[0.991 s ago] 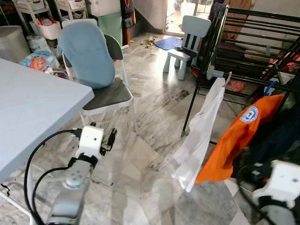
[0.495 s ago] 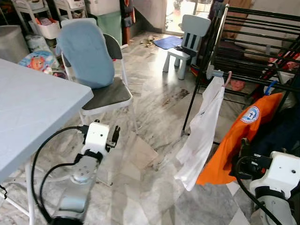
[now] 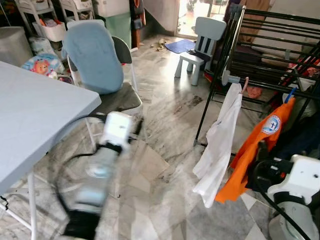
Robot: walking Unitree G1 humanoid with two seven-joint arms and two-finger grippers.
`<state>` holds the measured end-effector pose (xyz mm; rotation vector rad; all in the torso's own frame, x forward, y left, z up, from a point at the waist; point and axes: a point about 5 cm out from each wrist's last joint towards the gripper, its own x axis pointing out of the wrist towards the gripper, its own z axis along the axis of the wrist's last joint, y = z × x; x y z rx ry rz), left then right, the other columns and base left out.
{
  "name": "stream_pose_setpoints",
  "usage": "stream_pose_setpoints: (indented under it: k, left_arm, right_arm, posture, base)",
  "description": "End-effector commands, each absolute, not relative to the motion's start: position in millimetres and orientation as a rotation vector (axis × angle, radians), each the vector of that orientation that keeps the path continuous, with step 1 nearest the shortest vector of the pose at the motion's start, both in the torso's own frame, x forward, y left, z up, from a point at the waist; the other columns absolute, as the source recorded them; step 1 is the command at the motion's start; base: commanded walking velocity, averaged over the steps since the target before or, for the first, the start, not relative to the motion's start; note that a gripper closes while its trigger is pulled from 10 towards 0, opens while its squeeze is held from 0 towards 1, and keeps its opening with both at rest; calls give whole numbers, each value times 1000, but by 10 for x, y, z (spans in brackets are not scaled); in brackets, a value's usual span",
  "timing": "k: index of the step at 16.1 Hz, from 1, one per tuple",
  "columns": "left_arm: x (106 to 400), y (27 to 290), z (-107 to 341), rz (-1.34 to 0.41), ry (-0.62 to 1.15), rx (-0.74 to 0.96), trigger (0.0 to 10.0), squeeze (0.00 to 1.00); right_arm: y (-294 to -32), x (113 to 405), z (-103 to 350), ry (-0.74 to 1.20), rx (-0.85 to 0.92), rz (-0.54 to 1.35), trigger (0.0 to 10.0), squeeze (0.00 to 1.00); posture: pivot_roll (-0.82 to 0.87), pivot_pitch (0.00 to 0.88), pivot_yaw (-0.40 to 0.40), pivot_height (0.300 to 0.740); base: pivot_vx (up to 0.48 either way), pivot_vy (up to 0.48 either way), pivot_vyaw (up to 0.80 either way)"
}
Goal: Hang hanger
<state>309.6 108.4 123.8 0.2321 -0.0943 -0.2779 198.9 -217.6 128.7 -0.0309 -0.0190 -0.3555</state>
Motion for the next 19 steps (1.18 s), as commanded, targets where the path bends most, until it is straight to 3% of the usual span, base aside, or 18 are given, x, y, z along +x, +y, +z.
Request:
stream_pose_setpoints:
  k: [1, 2, 4, 6, 10, 14, 19]
  left_arm:
    - [3112, 1015, 1202, -272, -92, 254, 10000, 0]
    - [3133, 758, 1133, -301, -98, 237, 10000, 0]
    - [3196, 675, 1135, -306, -103, 232, 10000, 0]
    - [3333, 840, 1152, -248, -55, 161, 10000, 0]
    - [3260, 1136, 1123, -250, -37, 120, 10000, 0]
    - [3248, 1066, 1110, -273, -22, 108, 10000, 0]
    - [3156, 1168, 1012, -302, 20, 141, 10000, 0]
  right_arm:
    - [-2185, 2003, 1251, -10, -31, -354, 10000, 0]
    - [-2174, 2090, 1224, -8, -29, -348, 10000, 0]
    - [-2158, 2168, 1248, -23, -34, -334, 10000, 0]
    - [-2152, 2241, 1294, -43, -46, -315, 10000, 0]
    - [-2227, 2067, 1193, -7, -46, -360, 10000, 0]
    - [-2150, 1962, 1109, 24, -24, -370, 10000, 0]
    - [-2163, 1901, 1082, 38, -10, -390, 10000, 0]
  posture:
    - [49, 0, -60, 740]
    - [53, 0, -74, 740]
    - [60, 0, -82, 740]
    - [63, 0, -80, 740]
    - [59, 0, -59, 740]
    - [39, 0, -32, 740]
    - [34, 0, -23, 740]
  base:
    - [0, 0, 0]
    - [0, 0, 0]
    - [0, 0, 0]
    - [0, 0, 0]
    - [0, 0, 0]
    - [0, 0, 0]
    - [0, 0, 0]
